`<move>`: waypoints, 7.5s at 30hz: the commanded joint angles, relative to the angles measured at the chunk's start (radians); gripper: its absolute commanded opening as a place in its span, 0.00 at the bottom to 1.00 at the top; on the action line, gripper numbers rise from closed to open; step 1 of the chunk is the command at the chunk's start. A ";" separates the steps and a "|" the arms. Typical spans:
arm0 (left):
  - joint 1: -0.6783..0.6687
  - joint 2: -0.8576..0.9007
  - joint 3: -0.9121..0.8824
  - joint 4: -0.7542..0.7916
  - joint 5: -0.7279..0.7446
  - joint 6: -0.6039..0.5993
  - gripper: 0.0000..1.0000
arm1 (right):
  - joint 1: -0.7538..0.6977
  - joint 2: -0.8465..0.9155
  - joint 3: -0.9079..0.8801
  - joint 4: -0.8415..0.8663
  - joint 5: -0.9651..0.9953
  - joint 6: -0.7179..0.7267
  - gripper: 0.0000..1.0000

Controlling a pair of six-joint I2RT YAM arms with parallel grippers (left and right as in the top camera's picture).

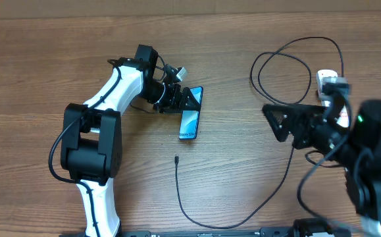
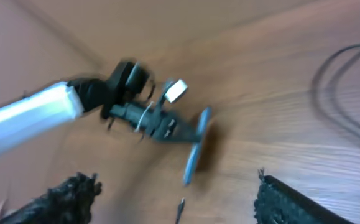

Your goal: Plug charger to phone and switch on socket

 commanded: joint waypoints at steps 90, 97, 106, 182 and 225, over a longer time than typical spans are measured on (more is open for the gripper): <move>0.013 0.008 0.026 -0.052 0.717 0.172 0.07 | 0.293 0.794 0.022 0.320 -0.285 0.069 0.16; 0.013 0.008 0.026 -0.051 0.715 0.173 0.04 | 0.283 0.794 0.022 0.315 -0.287 0.046 0.42; 0.010 0.008 0.026 -0.151 0.331 0.044 0.04 | 0.150 0.793 0.022 0.251 -0.286 -0.002 0.71; -0.296 0.008 0.026 -0.775 0.140 -0.530 0.04 | 0.061 0.793 0.022 0.159 0.000 -0.006 1.00; -0.297 0.008 0.026 -0.775 0.156 -0.530 0.04 | 0.061 0.793 0.022 0.159 0.000 -0.006 1.00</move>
